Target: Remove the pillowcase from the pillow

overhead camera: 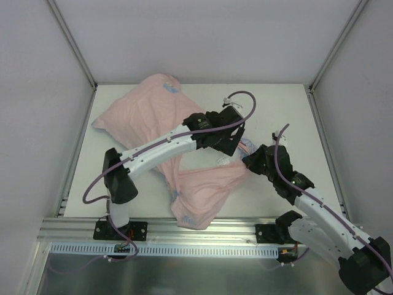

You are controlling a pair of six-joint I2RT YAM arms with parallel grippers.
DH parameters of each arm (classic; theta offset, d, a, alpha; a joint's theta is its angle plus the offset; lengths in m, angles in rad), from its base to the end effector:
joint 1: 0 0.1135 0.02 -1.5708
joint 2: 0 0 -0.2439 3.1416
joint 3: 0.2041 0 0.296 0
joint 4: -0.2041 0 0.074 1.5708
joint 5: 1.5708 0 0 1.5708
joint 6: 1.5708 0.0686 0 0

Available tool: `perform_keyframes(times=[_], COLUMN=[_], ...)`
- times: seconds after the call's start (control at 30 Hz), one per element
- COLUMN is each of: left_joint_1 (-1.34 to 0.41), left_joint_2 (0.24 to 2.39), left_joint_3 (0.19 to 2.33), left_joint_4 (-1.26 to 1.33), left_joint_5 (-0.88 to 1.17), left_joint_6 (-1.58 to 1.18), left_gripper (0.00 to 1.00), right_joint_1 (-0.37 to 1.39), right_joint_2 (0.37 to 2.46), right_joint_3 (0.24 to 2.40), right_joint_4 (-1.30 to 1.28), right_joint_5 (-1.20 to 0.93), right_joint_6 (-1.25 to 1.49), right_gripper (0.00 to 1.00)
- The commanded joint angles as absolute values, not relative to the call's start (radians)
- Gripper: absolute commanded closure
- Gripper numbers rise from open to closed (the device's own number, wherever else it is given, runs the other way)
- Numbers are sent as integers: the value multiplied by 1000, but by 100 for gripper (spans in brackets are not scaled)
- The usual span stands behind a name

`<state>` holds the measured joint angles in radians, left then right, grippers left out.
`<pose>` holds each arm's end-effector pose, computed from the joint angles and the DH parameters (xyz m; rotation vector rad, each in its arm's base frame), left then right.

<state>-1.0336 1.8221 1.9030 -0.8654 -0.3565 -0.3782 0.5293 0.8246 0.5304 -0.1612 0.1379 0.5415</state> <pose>0.2573 -0.3852 0.3353 0.5794 2.2398 -0.3044 0.2436 0.1316 0.2035 0.1014 2.0610 0.5336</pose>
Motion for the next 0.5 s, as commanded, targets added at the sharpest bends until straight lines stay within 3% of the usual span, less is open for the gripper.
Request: perform_keyframes(times=[0.0,0.17,0.47], left_joint_1=[-1032,-1035,-1103], left_joint_2=[1881,1965,2017], left_joint_3=[1994,2065,2114], left_joint_4=[-972,-1002,-1103], left_joint_5=[-450,-433,-583], left_joint_6=[-408,-492,-720], left_gripper=[9,16,25], right_joint_1=[535,534,534], right_joint_2=[761,744,769], right_joint_3=[514,503,505], right_joint_4=[-164,-179,-181], right_joint_5=[160,164,144], right_joint_6=[566,569,569], right_gripper=[99,99,99])
